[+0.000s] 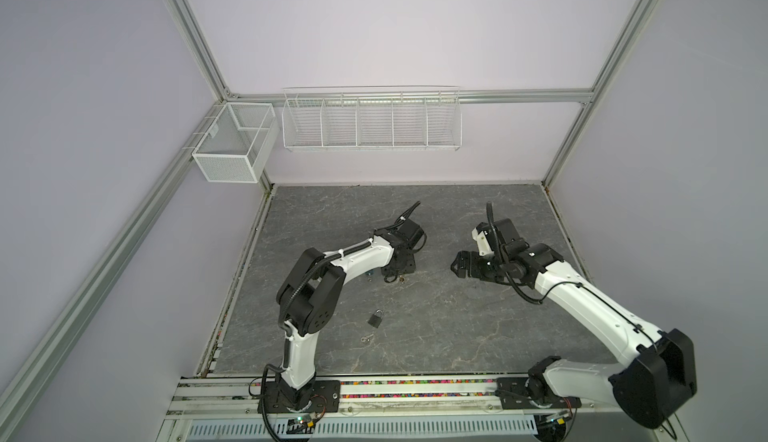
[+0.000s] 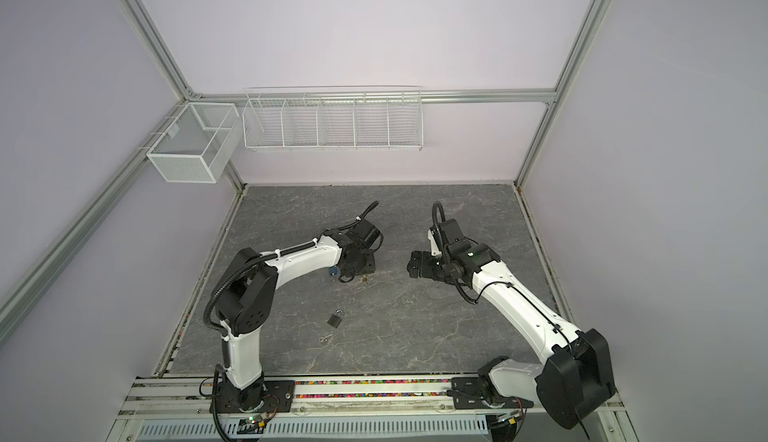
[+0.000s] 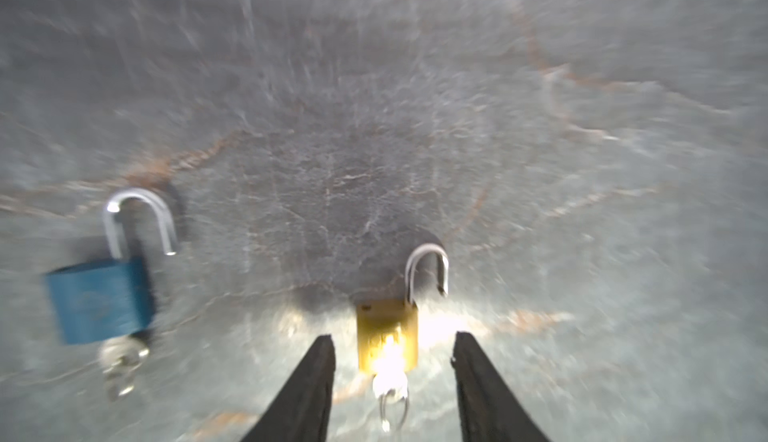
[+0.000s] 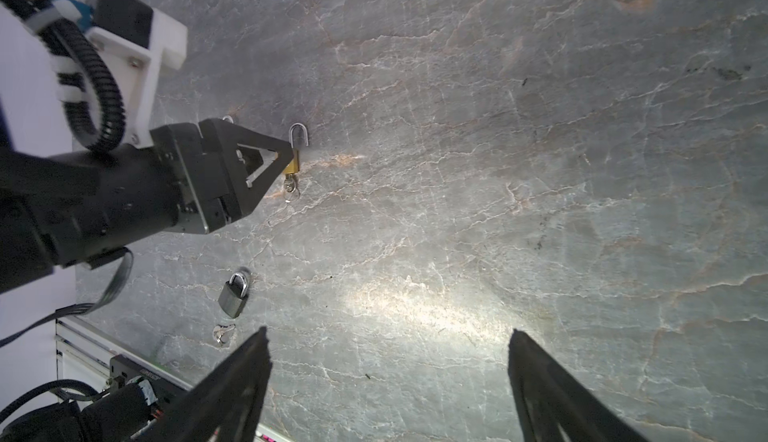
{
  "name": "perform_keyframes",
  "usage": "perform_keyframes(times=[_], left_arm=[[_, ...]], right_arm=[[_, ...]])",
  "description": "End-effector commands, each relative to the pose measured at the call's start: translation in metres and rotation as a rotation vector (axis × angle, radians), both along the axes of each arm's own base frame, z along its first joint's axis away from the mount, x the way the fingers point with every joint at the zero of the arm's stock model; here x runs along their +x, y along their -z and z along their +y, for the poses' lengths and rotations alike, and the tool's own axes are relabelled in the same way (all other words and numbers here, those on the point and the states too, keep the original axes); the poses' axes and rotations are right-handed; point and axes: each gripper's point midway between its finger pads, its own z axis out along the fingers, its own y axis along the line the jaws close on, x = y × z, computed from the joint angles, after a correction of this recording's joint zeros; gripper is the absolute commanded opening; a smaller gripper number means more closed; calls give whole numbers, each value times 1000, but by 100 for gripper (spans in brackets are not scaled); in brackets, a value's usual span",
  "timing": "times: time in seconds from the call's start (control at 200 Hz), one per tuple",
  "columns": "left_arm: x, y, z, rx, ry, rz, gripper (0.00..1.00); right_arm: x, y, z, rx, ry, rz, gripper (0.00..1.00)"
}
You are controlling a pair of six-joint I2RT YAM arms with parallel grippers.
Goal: Unlock with the key
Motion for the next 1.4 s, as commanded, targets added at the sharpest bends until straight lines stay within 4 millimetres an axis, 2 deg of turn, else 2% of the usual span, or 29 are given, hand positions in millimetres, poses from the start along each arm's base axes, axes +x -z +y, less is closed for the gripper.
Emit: perform_keyframes(times=[0.0,0.075,0.28,0.4,0.635,0.73,0.965,1.084,1.214,1.259,1.394], left_arm=[[-7,-40,12,-50,-17,-52,50],[-15,-56,25,-77,-43,-82,56],[-37,-92,70,-139,-108,-180,56],[-51,-106,102,-149,-146,-241,56],[-78,-127,158,-183,-219,-306,55],[-85,-131,175,-173,-228,-319,56],[-95,-128,200,-178,-255,-312,55],[-99,-129,208,-201,-281,-313,55],[-105,-132,215,-198,-292,-325,55],[-109,-139,217,-213,-293,-348,55],[-113,-139,218,-220,-296,-354,55]], right_arm=[[-13,-8,8,-22,-38,-4,90],[-25,-10,19,-9,-68,-1,90],[-60,-1,58,-16,-153,31,89],[-78,3,88,2,-190,27,87],[-113,24,154,-16,-277,19,83],[-125,43,173,-31,-254,74,80],[-144,73,237,-8,-315,83,67],[-148,88,260,8,-329,95,59],[-146,106,266,-34,-313,100,53],[-145,109,268,-42,-316,99,51],[-142,118,266,-72,-315,91,47]])
